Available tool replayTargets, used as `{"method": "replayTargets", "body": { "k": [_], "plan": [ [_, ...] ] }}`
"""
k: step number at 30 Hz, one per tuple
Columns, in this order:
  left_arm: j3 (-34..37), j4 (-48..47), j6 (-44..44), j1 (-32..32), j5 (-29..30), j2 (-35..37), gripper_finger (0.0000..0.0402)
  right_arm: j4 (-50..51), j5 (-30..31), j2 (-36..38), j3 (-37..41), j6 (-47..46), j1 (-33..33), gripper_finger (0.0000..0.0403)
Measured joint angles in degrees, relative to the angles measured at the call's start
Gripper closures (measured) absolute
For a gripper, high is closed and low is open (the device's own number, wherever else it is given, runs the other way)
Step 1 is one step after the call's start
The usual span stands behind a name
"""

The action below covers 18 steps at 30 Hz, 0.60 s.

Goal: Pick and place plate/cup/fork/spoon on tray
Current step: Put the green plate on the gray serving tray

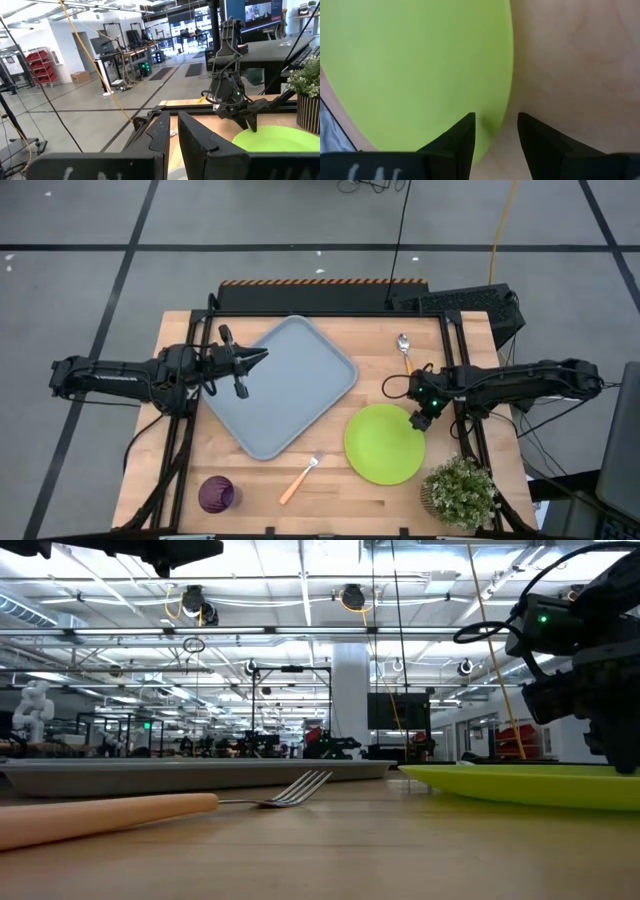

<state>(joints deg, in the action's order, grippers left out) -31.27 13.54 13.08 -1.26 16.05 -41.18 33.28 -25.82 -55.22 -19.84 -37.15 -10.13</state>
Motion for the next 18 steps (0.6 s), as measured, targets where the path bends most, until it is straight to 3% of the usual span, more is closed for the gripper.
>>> {"method": "replayTargets", "body": {
  "k": [7, 18],
  "plan": [
    [0.0, 0.0, 0.33, 0.0, 0.02, -0.01, 0.036, -0.64, 0.07, 0.0, 0.02, 0.74, 0.0, 0.0277],
    [0.0, 0.0, 0.83, 0.0, 0.01, -0.01, 0.036, -1.55, 0.04, 0.0, 0.07, 2.53, -0.02, 0.0388]
  ]
}}
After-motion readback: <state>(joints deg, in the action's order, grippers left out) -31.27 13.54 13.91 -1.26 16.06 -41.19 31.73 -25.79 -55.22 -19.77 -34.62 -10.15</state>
